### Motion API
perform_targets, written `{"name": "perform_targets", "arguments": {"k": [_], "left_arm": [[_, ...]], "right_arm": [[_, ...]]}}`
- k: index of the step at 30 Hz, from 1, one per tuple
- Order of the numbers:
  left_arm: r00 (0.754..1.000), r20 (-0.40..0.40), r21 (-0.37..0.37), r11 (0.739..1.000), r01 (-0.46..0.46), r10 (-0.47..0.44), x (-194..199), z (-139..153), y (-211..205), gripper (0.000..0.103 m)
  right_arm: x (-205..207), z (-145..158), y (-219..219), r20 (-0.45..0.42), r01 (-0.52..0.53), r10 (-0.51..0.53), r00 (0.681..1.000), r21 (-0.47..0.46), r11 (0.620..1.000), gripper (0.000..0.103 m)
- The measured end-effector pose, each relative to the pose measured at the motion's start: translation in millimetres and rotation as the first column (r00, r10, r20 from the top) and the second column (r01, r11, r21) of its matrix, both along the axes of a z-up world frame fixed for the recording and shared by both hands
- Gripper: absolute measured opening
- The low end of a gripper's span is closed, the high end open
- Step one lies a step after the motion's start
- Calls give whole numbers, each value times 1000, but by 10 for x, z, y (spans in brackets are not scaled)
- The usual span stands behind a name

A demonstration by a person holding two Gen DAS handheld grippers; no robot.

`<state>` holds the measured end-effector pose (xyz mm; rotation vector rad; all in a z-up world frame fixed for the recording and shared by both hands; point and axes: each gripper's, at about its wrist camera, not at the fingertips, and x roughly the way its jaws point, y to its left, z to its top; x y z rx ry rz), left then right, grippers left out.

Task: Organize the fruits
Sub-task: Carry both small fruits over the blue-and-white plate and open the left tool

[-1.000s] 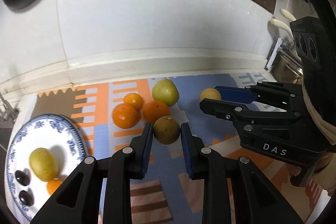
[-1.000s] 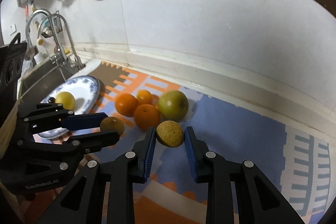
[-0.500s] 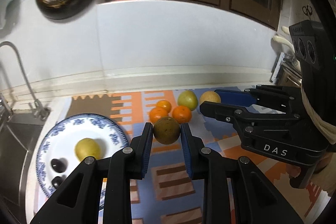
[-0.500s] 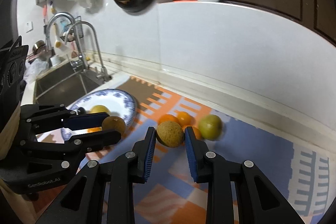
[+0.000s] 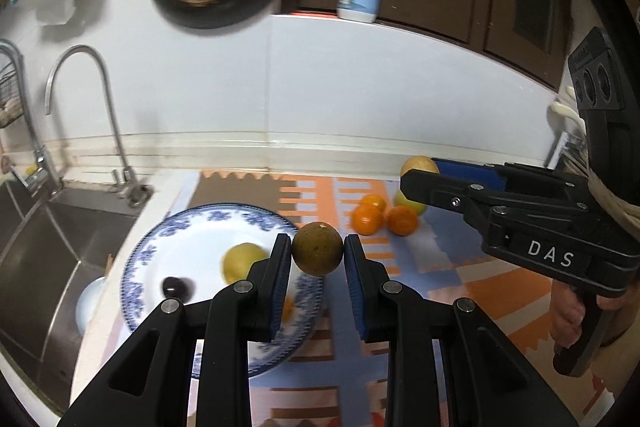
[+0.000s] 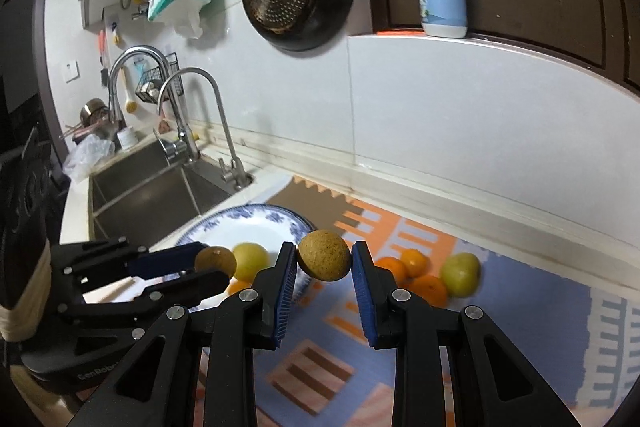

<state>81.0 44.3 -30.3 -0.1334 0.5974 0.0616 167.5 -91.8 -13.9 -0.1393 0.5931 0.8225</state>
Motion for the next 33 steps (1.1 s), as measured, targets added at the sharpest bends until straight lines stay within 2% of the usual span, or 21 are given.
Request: {"name": "perform_targets", "arguments": {"k": [10,15,21,33], "left_arm": [[993,5,37,993,-116,116,-55,39,431,27],[991,-2,60,989,-135,135,17,35,598,27],[988,-68,34,990,-136,138,225,-106,819,27],[961,-224,-7,986,-167,162,601,-519,1123,27]], "right_arm": [[87,-67,478,-63,-61,61,996,7,998,29],[204,-124,695,-99,-82,82,992,-3,997,29],[400,-260,964,-171,-115,110,979,-21,993,29],[766,-686,1368,-282,-150,113,953,-113,982,29]]}}
